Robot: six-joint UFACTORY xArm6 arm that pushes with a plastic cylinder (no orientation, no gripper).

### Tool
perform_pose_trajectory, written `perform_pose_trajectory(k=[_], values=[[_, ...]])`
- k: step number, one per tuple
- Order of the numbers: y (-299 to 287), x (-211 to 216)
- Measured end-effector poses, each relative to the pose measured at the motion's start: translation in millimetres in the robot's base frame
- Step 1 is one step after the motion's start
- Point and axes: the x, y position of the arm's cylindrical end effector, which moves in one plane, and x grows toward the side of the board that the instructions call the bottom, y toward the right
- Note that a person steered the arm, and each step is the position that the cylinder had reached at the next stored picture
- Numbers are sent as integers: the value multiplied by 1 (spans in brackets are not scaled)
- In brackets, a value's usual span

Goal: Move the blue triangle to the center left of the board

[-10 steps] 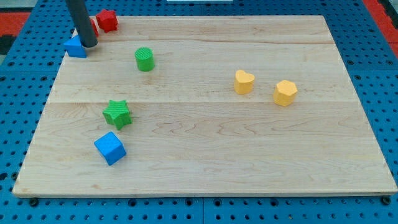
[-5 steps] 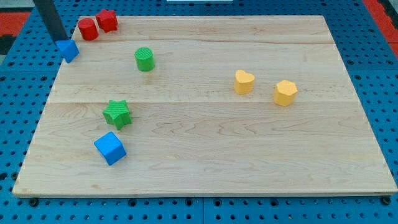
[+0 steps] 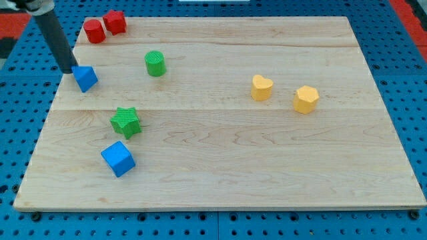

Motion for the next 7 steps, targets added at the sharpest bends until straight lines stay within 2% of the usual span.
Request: perform_pose_trajectory(k=[3, 4, 5, 7], values=[[4, -1], [47, -15], [122, 6], [250, 153]])
